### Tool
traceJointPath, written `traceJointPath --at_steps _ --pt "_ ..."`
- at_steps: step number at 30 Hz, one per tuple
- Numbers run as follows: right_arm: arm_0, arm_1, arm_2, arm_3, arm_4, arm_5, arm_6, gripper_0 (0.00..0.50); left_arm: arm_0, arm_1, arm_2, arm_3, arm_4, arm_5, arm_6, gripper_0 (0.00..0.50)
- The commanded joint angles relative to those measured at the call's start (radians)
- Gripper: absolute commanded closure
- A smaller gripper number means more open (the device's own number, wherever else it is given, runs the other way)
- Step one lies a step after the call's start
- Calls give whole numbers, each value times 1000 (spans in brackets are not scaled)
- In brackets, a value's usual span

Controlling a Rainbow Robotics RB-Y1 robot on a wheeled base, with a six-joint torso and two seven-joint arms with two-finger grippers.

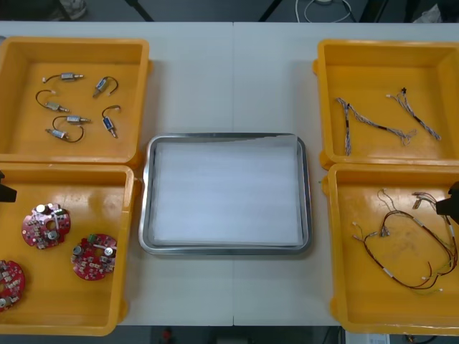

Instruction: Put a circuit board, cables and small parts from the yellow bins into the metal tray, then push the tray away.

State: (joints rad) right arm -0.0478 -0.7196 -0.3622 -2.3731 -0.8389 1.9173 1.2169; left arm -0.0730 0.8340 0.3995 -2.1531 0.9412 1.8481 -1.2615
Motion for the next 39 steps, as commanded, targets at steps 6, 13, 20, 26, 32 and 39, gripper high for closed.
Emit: traceJointPath --at_steps 6,13,20,26,32,39 --pt "-20 -35 2 -20 -8 3 16 0 18 40 1 -24 5 -9 -78 0" --pt "-20 -35 2 -20 -8 3 16 0 18 40 1 -24 5 -9 -78 0" --pt "-20 -35 2 -20 -8 3 16 0 18 40 1 -24 5 -9 -78 0" --pt "-20 -35 2 -20 -8 3 16 0 18 40 1 -24 5 -9 -78 0" --pt "-20 -35 2 -20 -8 3 16 0 18 40 1 -24 5 -9 -78 0" --pt "-20 -35 2 -20 -8 3 16 0 18 40 1 -24 5 -9 -78 0"
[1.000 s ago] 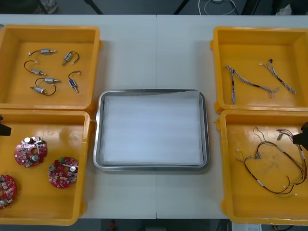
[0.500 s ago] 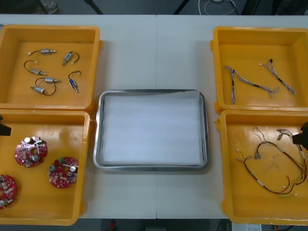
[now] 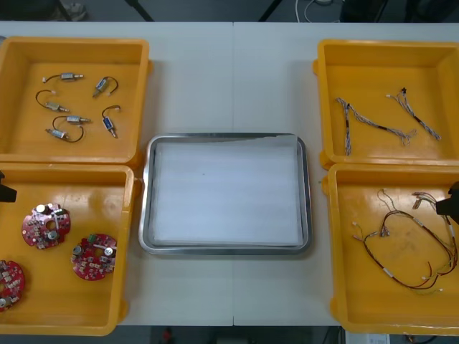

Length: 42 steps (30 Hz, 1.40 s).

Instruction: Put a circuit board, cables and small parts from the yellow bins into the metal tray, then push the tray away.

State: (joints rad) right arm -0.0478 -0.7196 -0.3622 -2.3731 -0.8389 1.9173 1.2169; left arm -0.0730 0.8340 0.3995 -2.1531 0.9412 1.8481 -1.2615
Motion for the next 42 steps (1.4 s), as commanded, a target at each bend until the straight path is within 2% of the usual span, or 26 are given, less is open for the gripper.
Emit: traceJointPath --at_steps 1,42 --pt "-20 -35 2 -20 -8 3 16 0 18 40 1 -24 5 -9 -78 0" --pt "-20 -35 2 -20 -8 3 16 0 18 40 1 -24 5 -9 -78 0"
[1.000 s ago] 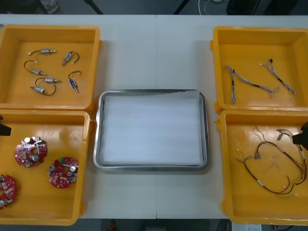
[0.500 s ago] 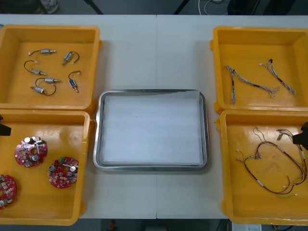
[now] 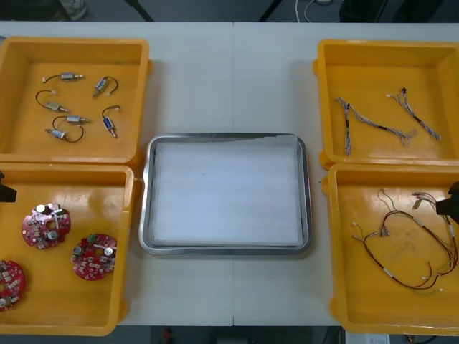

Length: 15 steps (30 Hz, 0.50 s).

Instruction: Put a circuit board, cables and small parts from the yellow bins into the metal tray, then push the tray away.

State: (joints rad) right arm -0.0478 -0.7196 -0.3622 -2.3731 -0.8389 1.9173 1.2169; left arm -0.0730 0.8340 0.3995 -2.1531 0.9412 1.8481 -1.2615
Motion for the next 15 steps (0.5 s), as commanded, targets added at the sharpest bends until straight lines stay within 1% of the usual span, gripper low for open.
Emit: traceJointPath --at_steps 1,15 --pt "-20 -35 2 -20 -8 3 16 0 18 40 1 -24 5 -9 -78 0" --pt "-20 -35 2 -20 -8 3 16 0 18 40 1 -24 5 -9 -78 0"
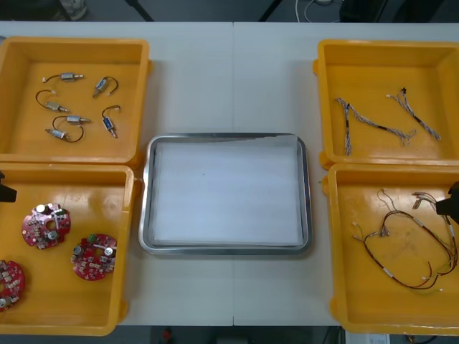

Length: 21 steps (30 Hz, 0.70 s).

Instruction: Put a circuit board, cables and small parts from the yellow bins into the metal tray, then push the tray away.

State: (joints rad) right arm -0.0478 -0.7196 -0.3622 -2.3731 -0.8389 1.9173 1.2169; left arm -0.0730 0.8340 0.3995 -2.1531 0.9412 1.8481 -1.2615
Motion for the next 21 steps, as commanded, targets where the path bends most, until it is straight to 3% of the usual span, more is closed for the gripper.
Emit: traceJointPath --at_steps 1,12,21 --pt "-20 -35 2 -20 -8 3 16 0 18 40 1 -24 5 -9 -78 0" --pt "-38 -38 -6 -23 -9 3 18 0 27 20 -25 15 11 -32 -84 0" --pt "-32 -47 -34 -26 -28 3 29 0 76 66 -10 18 28 -112 -96 0"
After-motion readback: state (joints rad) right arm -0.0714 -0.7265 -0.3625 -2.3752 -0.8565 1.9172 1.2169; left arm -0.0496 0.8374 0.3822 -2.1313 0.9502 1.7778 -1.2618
